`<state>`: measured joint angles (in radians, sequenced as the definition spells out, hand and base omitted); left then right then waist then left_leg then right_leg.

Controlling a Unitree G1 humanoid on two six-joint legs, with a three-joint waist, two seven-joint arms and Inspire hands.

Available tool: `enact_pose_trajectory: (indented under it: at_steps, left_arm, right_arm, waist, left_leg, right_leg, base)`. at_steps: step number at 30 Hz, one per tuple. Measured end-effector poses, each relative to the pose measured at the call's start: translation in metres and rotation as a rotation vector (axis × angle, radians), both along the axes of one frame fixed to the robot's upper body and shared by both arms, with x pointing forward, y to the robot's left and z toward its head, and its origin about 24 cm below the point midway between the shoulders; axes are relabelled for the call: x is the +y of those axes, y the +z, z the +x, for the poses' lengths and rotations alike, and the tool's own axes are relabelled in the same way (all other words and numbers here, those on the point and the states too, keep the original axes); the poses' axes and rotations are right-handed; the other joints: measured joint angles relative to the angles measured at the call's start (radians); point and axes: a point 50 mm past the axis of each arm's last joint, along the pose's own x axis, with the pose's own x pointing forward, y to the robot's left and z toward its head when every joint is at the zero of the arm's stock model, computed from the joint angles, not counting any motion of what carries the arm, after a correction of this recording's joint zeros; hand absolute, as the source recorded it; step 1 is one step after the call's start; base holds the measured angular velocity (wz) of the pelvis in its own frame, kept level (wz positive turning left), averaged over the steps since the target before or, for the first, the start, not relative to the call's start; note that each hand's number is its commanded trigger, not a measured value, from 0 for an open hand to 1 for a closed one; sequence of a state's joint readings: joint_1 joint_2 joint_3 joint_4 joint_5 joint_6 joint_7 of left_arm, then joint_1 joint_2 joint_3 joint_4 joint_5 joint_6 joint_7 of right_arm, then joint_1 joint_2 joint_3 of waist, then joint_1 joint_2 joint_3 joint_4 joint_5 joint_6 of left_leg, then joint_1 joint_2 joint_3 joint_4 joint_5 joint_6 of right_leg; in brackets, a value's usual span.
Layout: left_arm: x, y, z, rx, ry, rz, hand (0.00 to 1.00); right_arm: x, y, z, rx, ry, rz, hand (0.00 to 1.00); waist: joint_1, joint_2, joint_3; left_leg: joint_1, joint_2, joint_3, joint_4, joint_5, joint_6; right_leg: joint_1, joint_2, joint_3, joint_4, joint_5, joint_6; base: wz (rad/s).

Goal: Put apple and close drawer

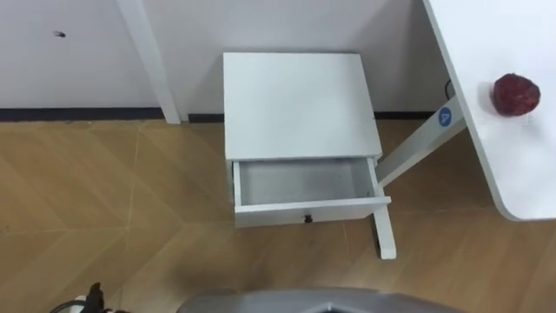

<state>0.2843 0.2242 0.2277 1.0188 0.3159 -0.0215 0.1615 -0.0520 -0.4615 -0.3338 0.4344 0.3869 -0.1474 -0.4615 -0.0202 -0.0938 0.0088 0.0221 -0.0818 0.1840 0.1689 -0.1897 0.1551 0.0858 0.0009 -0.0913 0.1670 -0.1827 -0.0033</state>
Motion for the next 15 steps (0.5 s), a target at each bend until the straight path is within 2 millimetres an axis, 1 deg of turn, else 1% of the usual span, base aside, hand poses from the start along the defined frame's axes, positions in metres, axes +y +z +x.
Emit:
enact_pose_trajectory:
  at_steps: [3, 5, 8, 15]
  left_arm:
    - [0.004, 0.002, 0.000, 0.006, -0.004, 0.012, 0.00]
    - [0.005, 0.002, 0.001, 0.022, -0.023, 0.013, 0.00]
    - [0.004, 0.001, 0.001, 0.033, -0.027, 0.002, 0.00]
    - [0.004, 0.001, 0.000, 0.037, -0.028, -0.006, 0.00]
  right_arm:
    - [0.001, -0.008, 0.008, 0.065, 0.068, 0.017, 0.00]
    - [0.004, -0.019, 0.009, 0.129, 0.127, 0.030, 0.00]
    - [0.008, -0.028, 0.010, 0.216, 0.200, 0.010, 0.00]
    - [0.006, -0.032, 0.011, 0.253, 0.252, 0.017, 0.00]
  waist:
    - [0.005, 0.000, -0.0007]
    - [0.004, 0.000, -0.0010]
    - [0.004, 0.002, -0.0021]
    - [0.004, 0.002, -0.0028]
  left_leg:
    - [0.006, 0.000, -0.001, 0.000, 0.000, 0.000]
    - [0.006, 0.000, -0.005, 0.001, 0.000, 0.000]
    - [0.006, 0.000, -0.007, 0.001, 0.000, 0.000]
    - [0.006, -0.001, -0.014, 0.003, 0.000, 0.000]
  right_leg:
    - [0.001, 0.000, -0.002, 0.000, 0.000, 0.000]
    - [0.001, 0.000, -0.007, 0.000, 0.000, 0.000]
    - [0.002, -0.001, -0.021, 0.001, 0.000, 0.000]
    - [0.005, -0.001, -0.025, 0.001, 0.000, 0.000]
  base:
    - [0.00]
    - [0.04]
    - [0.00]
    - [0.02]
